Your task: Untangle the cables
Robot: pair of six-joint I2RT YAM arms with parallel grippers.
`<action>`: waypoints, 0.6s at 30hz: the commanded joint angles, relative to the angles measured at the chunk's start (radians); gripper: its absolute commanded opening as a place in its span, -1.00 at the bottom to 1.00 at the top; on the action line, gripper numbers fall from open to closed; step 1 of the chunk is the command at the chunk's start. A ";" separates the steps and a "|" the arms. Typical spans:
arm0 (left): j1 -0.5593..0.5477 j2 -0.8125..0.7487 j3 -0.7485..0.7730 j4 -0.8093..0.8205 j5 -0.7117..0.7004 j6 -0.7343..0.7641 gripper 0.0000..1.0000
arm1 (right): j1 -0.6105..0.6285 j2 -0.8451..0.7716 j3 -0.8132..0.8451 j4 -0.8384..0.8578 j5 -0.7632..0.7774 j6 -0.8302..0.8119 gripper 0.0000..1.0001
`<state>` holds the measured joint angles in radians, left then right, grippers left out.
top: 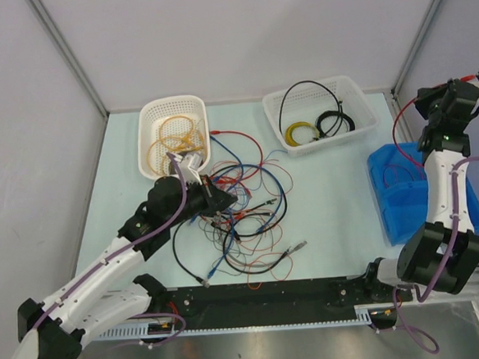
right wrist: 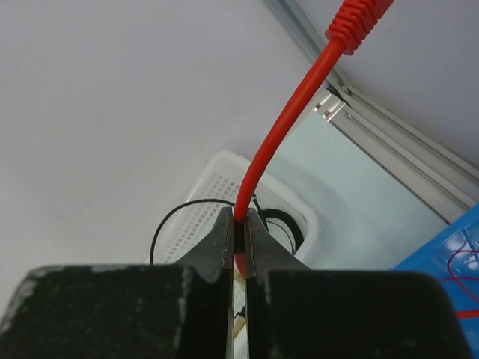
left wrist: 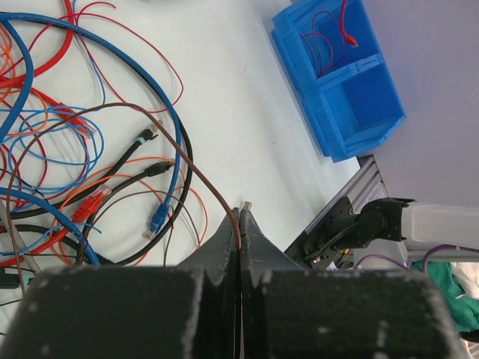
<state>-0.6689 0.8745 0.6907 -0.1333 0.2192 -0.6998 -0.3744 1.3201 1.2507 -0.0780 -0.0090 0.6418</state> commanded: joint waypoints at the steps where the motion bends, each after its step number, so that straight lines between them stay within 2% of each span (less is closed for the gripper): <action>1: 0.006 -0.005 -0.008 0.027 0.035 -0.006 -1.00 | -0.040 0.042 -0.042 0.228 -0.126 0.058 -1.00; 6: 0.005 -0.002 -0.019 0.041 0.037 -0.012 -0.99 | -0.040 0.047 -0.092 0.238 -0.131 0.078 -0.96; 7: 0.005 0.000 -0.020 0.049 0.035 -0.012 -1.00 | -0.040 0.031 -0.109 0.239 -0.120 0.094 -0.67; 8: 0.005 0.000 -0.019 0.050 0.035 -0.012 -1.00 | -0.041 0.009 -0.146 0.245 -0.105 0.110 -0.53; 9: 0.005 0.001 -0.016 0.052 0.035 -0.012 -1.00 | -0.038 -0.030 -0.164 0.266 -0.102 0.140 -0.25; 10: 0.005 0.004 -0.014 0.055 0.034 -0.010 -1.00 | -0.034 -0.051 -0.174 0.267 -0.098 0.150 -0.14; 12: 0.006 0.011 -0.003 0.054 0.040 -0.010 -1.00 | -0.008 -0.103 -0.177 0.256 -0.091 0.150 0.00; 18: 0.006 0.018 0.012 0.061 0.058 -0.017 -1.00 | 0.084 -0.244 -0.175 0.257 -0.059 0.166 0.16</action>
<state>-0.6685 0.8982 0.6807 -0.1135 0.2485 -0.7006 -0.3412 1.1843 1.0523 0.0975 -0.0910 0.7750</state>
